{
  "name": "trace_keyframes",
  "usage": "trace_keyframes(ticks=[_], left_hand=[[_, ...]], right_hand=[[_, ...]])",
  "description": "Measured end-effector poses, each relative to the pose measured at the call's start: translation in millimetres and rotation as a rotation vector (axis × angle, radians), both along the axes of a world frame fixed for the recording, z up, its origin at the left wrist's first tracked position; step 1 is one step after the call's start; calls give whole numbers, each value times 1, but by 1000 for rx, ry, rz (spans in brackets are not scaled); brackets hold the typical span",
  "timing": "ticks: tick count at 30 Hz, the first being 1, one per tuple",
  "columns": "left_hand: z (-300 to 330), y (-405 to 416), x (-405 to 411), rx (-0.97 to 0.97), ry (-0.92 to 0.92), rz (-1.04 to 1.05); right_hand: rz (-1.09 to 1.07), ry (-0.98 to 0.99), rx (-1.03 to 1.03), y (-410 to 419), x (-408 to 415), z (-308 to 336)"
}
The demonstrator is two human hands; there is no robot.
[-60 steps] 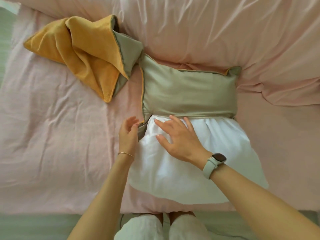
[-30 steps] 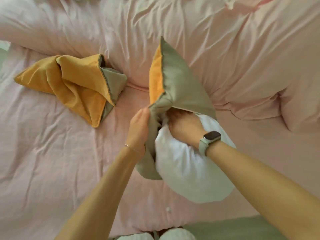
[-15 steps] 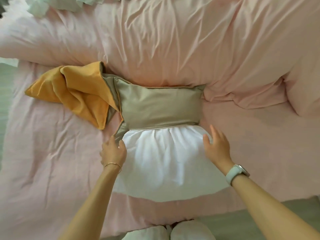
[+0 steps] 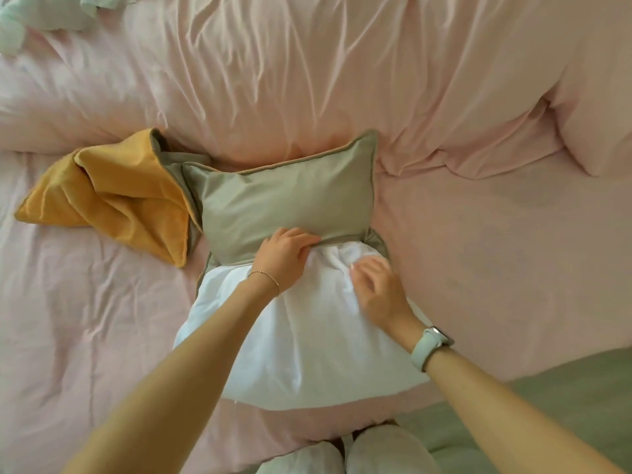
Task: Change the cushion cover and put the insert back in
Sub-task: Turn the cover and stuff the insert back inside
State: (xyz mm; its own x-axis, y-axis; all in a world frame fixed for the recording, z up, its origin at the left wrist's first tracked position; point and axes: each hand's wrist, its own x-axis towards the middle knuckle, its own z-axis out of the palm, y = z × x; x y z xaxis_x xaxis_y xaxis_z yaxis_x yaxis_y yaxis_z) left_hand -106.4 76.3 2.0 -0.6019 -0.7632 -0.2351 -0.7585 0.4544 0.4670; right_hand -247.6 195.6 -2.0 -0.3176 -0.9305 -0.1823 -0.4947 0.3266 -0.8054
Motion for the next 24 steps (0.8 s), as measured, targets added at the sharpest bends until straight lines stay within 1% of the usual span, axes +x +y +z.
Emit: trace_keyframes(ticks=[2, 3, 6, 8, 10, 12, 14, 16, 17, 20, 21, 22, 24], left_hand=[[-10, 4, -9, -119, -23, -86], [-15, 7, -16, -191, -32, -128], [-22, 11, -39, -368, -60, -238], [-30, 5, -48, -385, -108, -326], [-36, -4, -52, -361, -137, -349], [-40, -13, -54, -360, -111, -342], [-40, -16, -54, -338, -126, -350], [-40, -18, -55, -345, -166, -366], [-36, -19, -58, -309, -198, -353], [-18, -23, -68, -181, -249, -192], [-8, -22, -71, -110, -224, -127], [3, -22, -72, -29, -160, -40], [32, -21, -73, 95, 28, 137]], right_hand=[[-169, -100, 52, -1, -9, -13], [-196, -122, 95, -2, -11, -20], [-151, -64, 186, -4, -19, -44], [-142, -7, 280, -5, -29, -58], [-138, -52, 396, -3, -41, -69], [-119, -113, 442, -3, -46, -76], [-117, -135, 399, -5, -44, -75], [-133, -127, 304, -9, -37, -67], [-152, -126, 254, -9, -33, -62], [-225, -182, 95, -9, -28, -39], [-241, -179, 47, -9, -30, -30], [-248, -155, -4, -10, -33, -18], [-253, -95, -120, -14, -40, 11]])
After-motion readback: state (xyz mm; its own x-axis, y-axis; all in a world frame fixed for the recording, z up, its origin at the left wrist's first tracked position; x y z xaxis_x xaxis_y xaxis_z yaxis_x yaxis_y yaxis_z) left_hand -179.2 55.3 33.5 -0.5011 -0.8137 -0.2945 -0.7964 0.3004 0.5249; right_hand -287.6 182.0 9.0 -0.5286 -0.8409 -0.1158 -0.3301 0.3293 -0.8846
